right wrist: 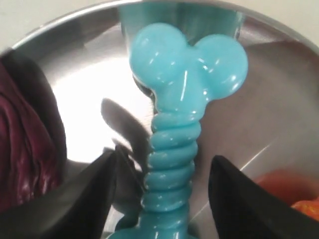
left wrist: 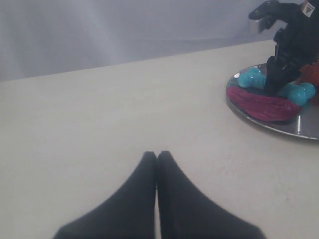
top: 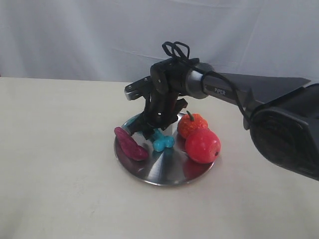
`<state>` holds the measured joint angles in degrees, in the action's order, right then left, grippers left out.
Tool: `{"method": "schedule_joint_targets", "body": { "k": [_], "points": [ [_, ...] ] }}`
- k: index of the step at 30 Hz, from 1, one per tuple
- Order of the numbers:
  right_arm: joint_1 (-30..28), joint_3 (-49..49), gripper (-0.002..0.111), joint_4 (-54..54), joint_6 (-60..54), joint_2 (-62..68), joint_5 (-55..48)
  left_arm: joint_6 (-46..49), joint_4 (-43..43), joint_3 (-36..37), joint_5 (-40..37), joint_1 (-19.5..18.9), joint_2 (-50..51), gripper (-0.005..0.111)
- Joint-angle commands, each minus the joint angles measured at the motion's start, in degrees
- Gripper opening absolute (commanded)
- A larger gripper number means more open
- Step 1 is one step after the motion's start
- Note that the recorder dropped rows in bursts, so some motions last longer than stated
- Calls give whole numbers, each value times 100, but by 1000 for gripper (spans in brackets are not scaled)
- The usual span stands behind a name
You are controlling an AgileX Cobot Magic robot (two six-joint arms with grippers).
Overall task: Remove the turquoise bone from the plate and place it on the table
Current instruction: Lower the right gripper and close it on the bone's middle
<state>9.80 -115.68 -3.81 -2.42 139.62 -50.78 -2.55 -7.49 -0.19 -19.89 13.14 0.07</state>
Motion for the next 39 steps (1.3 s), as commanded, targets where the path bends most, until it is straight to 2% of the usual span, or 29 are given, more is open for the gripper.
{"method": "schedule_joint_targets", "body": {
  "k": [1, 15, 23, 29, 31, 36, 37, 39],
  "points": [
    [-31, -44, 53, -40, 16, 39, 102, 2, -5, 19, 4, 13, -7, 0],
    [-31, -44, 53, -40, 110, 54, 102, 2, -5, 19, 4, 13, -7, 0],
    [-31, -44, 37, -40, 110, 54, 91, 2, -5, 19, 4, 13, -7, 0],
    [-31, -44, 35, -40, 174, 54, 26, 2, -5, 19, 4, 13, -7, 0],
    [-31, -44, 29, -40, 174, 54, 26, 2, -5, 19, 4, 13, -7, 0],
    [-31, -44, 3, -77, 174, 54, 116, 2, -5, 19, 4, 13, -7, 0],
    [-31, -53, -1, -77, 174, 54, 148, 2, -5, 19, 4, 13, -7, 0],
    [-31, -95, -1, -77, 174, 54, 183, 2, -5, 19, 4, 13, -7, 0]
  ]
}}
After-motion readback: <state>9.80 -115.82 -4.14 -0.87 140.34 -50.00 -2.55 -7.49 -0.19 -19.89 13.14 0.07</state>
